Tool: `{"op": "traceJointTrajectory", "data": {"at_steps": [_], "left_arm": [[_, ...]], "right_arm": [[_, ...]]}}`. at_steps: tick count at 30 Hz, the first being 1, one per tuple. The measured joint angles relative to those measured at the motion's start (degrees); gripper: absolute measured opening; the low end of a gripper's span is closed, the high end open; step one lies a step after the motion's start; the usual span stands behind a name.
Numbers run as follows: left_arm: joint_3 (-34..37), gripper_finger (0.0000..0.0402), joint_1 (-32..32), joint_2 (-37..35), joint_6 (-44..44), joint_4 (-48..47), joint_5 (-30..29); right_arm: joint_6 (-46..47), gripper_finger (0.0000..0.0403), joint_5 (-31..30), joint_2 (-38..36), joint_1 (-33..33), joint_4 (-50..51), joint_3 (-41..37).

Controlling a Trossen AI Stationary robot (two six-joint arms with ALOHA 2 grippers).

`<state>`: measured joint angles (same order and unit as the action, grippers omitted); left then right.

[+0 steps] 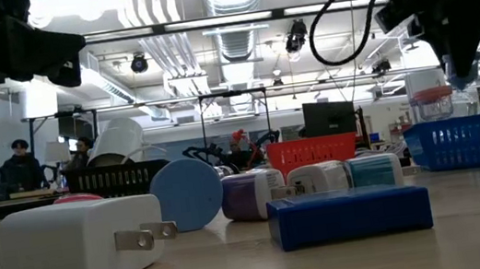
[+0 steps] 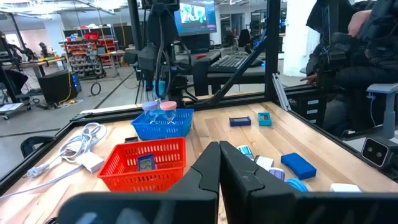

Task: Pick & Place Office items
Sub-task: Put the right light blue hourglass into the blue bin

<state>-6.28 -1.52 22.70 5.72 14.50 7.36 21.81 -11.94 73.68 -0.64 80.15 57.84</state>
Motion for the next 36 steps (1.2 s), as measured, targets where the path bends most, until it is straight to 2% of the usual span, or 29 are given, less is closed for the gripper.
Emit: {"op": "traceJointTrajectory", "data": {"at_steps": [26, 36], "left_arm": [[0.00, 0.0007, 0.00, 0.44, -0.14, -0.11, 0.06], [0.00, 0.0007, 0.00, 0.72, -0.14, 0.04, 0.06]], "right_arm": [[-6.98, 0.0194, 3.29, 2.71, -1.86, -12.62, -9.39], [-7.07, 0.0194, 4.09, 2.72, -2.69, -13.55, -9.27]]}}
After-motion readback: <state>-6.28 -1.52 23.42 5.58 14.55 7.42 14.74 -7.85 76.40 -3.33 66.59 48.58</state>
